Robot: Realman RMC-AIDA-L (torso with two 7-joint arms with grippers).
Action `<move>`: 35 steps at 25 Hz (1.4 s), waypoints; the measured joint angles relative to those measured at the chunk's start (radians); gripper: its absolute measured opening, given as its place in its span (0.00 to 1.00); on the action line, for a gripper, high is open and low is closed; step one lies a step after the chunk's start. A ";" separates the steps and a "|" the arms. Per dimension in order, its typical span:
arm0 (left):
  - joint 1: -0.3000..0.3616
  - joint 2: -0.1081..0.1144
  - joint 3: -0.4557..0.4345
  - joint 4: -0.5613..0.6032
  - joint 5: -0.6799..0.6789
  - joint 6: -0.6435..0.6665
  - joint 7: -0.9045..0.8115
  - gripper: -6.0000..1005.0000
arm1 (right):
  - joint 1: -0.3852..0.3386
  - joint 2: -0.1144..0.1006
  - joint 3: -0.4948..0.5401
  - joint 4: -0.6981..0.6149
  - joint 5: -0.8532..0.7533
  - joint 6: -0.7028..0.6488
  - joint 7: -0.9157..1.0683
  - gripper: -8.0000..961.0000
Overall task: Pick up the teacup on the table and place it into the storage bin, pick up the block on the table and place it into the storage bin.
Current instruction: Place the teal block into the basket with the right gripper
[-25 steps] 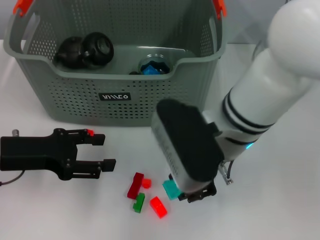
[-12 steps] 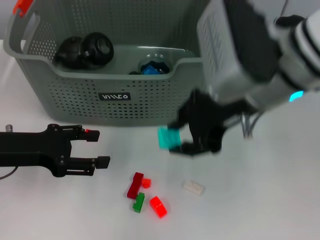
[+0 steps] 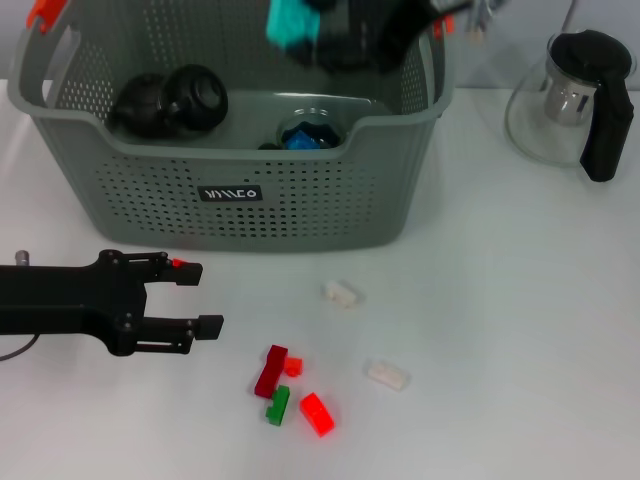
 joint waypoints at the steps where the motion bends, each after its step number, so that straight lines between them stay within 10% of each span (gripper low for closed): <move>1: 0.000 0.000 0.000 -0.002 0.000 -0.003 0.000 0.78 | 0.005 -0.001 0.005 0.015 -0.001 0.027 -0.001 0.44; 35: -0.014 -0.002 0.027 -0.006 0.000 0.004 0.015 0.85 | 0.219 -0.032 0.057 0.800 -0.051 0.591 -0.151 0.51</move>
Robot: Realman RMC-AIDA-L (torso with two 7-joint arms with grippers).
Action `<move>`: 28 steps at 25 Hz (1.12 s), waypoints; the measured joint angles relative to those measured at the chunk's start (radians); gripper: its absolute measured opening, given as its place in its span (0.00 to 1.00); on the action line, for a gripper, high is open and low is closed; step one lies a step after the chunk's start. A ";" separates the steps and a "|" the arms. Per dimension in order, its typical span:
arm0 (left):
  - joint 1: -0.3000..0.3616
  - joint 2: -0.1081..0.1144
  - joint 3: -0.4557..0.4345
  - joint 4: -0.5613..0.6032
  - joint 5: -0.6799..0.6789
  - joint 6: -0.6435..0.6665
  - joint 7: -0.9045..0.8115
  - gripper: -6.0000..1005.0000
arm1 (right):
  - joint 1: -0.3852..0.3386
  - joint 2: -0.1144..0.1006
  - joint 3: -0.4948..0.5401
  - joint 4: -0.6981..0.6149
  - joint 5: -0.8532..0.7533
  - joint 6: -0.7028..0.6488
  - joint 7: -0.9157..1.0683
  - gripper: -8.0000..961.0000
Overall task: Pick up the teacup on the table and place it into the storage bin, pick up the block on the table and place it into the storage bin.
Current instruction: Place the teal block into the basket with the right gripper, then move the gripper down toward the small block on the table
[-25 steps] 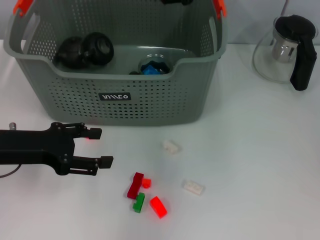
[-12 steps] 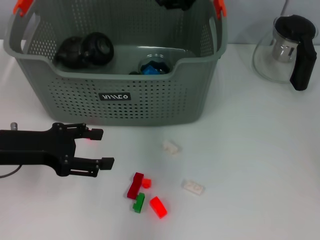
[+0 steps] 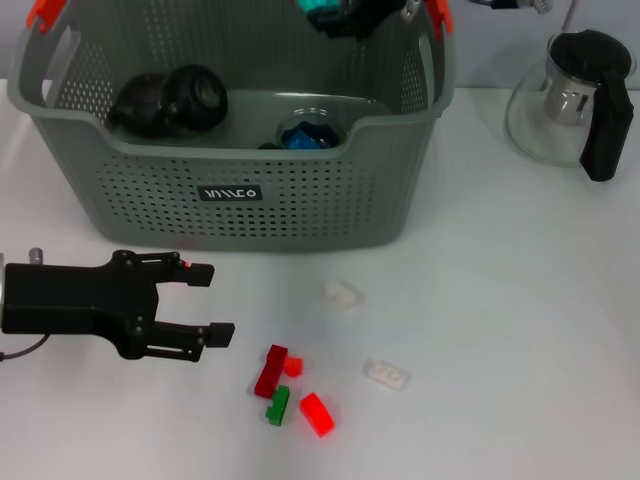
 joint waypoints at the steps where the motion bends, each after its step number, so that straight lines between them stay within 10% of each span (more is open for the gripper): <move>1: 0.000 0.000 0.001 0.000 0.000 0.000 0.000 0.85 | 0.002 0.001 -0.001 0.005 0.000 0.001 0.000 0.51; 21: 0.005 -0.002 0.013 0.000 0.000 0.002 0.004 0.85 | 0.020 0.023 -0.002 -0.023 -0.149 -0.062 0.088 0.60; 28: 0.006 -0.004 0.012 0.001 0.000 0.002 0.009 0.85 | -0.077 0.029 0.006 -0.261 -0.049 -0.164 0.098 0.89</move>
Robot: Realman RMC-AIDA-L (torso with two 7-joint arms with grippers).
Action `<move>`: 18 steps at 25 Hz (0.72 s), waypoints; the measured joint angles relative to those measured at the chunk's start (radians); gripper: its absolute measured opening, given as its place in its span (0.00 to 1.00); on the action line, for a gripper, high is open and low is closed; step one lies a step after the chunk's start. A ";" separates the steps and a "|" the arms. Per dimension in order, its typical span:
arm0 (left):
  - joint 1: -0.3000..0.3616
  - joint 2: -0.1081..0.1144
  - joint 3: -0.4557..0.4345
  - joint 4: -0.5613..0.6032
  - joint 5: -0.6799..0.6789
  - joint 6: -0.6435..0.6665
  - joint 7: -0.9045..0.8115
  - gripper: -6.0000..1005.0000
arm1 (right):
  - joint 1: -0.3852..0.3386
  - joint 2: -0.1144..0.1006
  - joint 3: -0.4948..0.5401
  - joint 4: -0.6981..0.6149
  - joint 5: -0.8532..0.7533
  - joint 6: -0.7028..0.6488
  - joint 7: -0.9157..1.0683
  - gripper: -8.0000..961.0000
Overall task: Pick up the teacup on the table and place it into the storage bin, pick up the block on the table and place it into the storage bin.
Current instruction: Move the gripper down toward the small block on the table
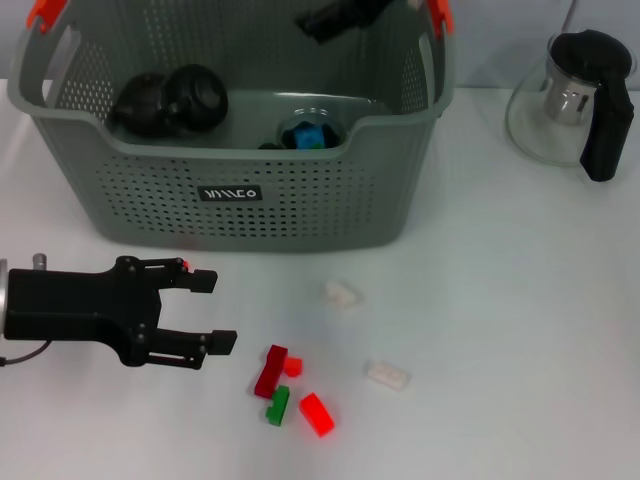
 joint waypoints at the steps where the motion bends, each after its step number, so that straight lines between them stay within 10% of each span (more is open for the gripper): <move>1: 0.000 0.000 0.000 0.000 0.000 0.000 0.001 0.85 | -0.029 -0.001 0.001 -0.053 0.048 -0.029 -0.001 0.91; 11: -0.001 0.002 -0.001 -0.001 0.000 0.000 0.017 0.85 | -0.316 0.000 -0.008 -0.527 0.280 -0.438 0.056 0.97; 18: -0.002 0.002 -0.005 -0.001 -0.002 0.000 0.029 0.85 | -0.374 -0.003 -0.012 -0.598 0.259 -0.763 0.184 0.96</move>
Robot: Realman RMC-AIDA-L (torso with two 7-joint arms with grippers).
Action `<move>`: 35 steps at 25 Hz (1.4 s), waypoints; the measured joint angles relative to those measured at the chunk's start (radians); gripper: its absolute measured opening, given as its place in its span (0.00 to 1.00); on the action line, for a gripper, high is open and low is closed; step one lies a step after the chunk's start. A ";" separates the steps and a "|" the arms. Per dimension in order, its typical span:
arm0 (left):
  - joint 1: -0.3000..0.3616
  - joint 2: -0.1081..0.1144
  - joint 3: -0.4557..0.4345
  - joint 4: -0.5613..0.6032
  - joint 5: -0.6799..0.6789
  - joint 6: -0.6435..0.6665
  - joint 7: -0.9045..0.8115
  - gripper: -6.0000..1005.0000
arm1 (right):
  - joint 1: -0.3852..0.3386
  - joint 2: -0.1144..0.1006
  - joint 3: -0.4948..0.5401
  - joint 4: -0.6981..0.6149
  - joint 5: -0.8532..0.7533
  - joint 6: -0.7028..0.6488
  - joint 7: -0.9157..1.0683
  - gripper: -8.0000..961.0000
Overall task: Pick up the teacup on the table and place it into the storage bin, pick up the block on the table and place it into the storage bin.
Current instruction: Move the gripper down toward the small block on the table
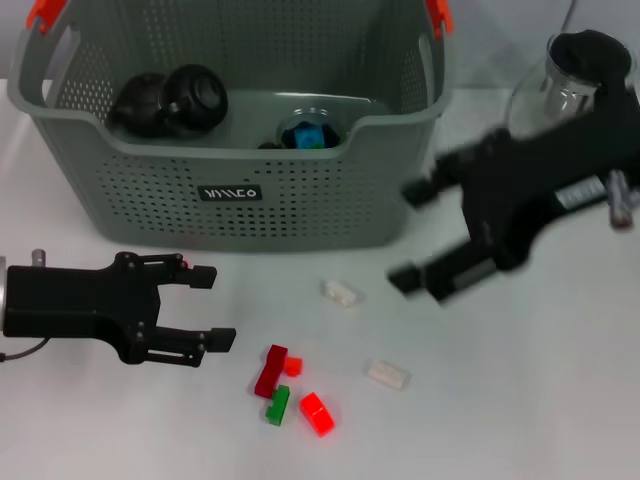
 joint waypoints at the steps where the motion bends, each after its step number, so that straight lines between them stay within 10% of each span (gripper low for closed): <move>1: 0.000 0.000 0.000 0.000 0.000 0.000 0.002 0.85 | 0.000 0.001 -0.003 0.001 -0.014 -0.030 0.018 0.96; 35: 0.005 -0.005 -0.002 -0.013 -0.008 0.000 0.052 0.84 | 0.241 0.017 -0.703 0.550 -0.320 0.391 0.383 0.90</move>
